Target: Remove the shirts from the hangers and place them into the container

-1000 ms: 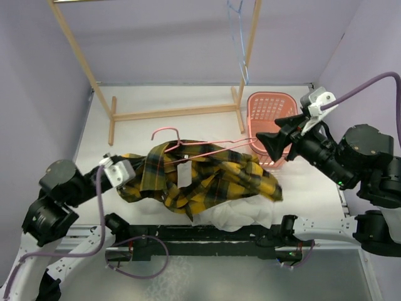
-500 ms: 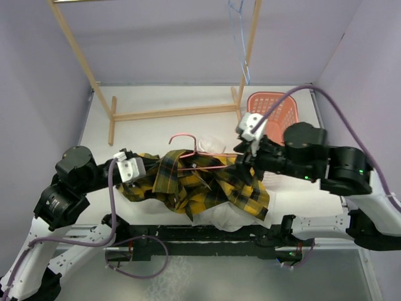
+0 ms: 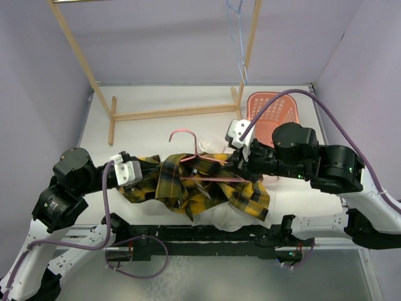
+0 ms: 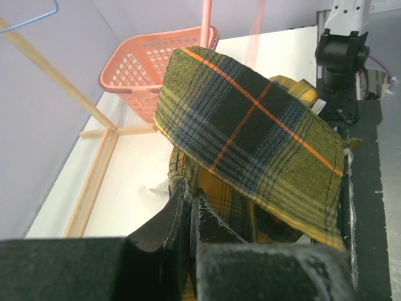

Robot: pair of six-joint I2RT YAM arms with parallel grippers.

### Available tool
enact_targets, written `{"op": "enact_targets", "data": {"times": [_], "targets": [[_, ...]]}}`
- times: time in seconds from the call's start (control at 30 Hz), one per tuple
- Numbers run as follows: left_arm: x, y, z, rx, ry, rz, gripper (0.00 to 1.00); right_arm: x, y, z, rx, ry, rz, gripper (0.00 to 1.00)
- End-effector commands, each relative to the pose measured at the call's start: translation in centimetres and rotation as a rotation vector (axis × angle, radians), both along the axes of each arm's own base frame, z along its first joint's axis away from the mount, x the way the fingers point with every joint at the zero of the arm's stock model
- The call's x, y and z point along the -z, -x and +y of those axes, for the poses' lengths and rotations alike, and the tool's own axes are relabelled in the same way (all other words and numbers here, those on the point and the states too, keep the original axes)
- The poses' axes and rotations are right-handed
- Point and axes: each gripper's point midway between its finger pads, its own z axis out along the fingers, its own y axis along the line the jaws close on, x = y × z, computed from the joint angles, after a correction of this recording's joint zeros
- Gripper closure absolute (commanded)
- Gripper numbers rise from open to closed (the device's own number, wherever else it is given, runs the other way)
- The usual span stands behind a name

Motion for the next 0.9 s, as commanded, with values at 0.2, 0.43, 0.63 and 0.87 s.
{"op": "enact_targets", "data": {"times": [0.2,0.43,0.63,0.87], "targets": [[-2.1,-2.7,1.4,-0.184,0.069,-0.06,0.98,-2.0,0.2,-1.1,0.027,-0.075,-0.017,1.0],[-2.3,-7.3,3.4,-0.453,0.155,-0.047,0.01,-1.7,-0.9,-3.0,0.156,-0.042,0.004,1.0],[-0.3,-10.4,3.5,-0.586,0.114,0.087,0.01,0.9,-2.9,-4.5,0.338,0.148,0.052,1.0],[4.7,-15.0,9.1,-1.078,-0.005,0.265,0.01,-2.7,-3.9,-7.8,0.466,0.133,-0.01,1.0]]}}
